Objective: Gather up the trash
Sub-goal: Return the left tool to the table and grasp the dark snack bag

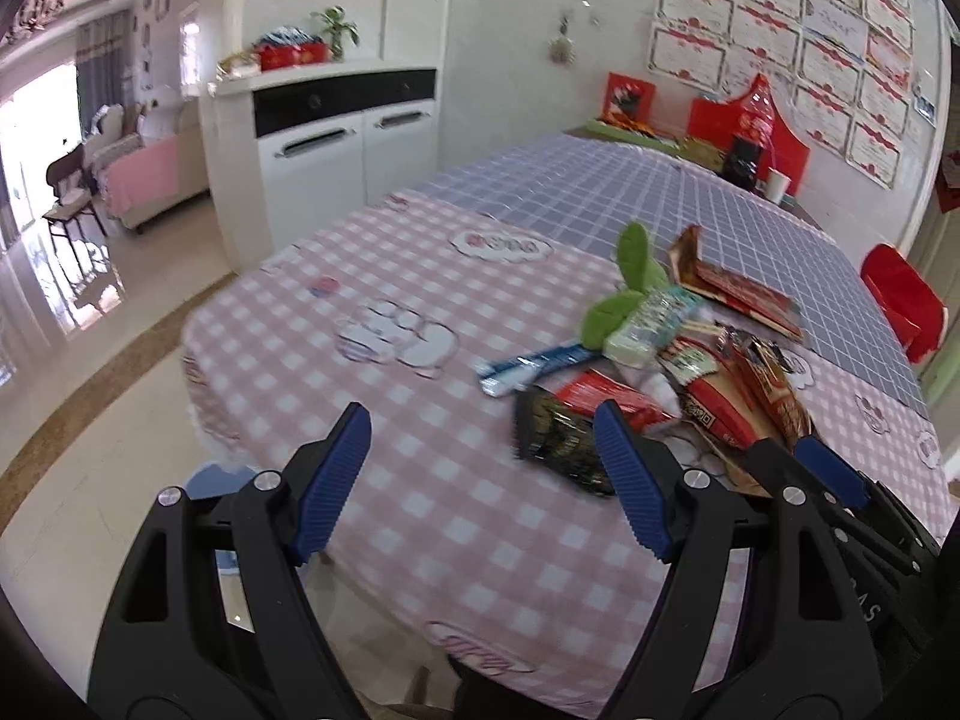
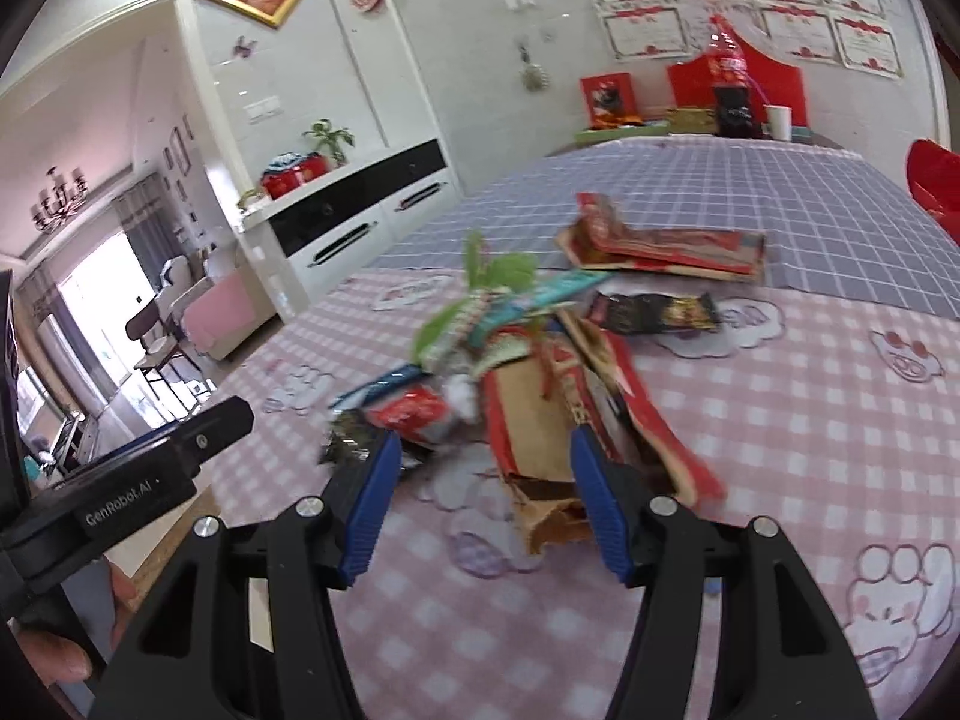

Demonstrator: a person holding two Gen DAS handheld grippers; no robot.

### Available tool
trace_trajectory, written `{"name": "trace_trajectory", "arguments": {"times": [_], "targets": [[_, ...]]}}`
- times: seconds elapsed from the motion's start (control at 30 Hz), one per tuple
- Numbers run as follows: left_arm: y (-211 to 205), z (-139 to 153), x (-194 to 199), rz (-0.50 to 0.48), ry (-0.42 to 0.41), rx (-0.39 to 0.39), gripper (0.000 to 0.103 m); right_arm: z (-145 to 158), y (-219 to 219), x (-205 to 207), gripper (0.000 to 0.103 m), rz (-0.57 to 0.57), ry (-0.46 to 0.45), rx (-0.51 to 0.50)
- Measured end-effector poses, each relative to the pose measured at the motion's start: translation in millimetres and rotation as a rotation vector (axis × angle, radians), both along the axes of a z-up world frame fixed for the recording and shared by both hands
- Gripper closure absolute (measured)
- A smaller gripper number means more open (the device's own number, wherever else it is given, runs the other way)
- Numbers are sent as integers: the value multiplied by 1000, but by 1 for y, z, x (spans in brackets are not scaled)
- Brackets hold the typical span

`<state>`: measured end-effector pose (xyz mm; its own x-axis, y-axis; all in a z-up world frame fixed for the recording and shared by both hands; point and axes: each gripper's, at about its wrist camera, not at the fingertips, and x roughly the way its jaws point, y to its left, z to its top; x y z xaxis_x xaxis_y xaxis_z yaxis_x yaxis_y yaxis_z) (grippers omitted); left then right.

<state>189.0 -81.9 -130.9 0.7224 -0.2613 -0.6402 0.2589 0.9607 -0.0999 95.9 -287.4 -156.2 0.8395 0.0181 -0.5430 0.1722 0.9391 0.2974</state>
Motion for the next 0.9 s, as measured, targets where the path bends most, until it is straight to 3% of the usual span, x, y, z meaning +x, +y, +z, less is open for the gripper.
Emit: {"name": "trace_trajectory", "arguments": {"times": [0.6, 0.7, 0.73, 0.77, 0.9], "targets": [[-41, -47, 37, -63, 151, 4, 27, 1, -11, 9, 43, 5, 13, -19], [-45, -49, 40, -68, 141, 23, 28, 0, -9, 15, 43, 13, 20, -14], [-47, -50, 39, -75, 132, 34, 34, 0, -8, 18, 43, 15, 19, -16], [-48, -49, 39, -80, 124, 43, 47, 0, -8, 19, 43, 18, 19, -13], [-45, -50, 37, -105, 91, 54, 61, 2, -3, 26, 43, 34, 15, -14]]}}
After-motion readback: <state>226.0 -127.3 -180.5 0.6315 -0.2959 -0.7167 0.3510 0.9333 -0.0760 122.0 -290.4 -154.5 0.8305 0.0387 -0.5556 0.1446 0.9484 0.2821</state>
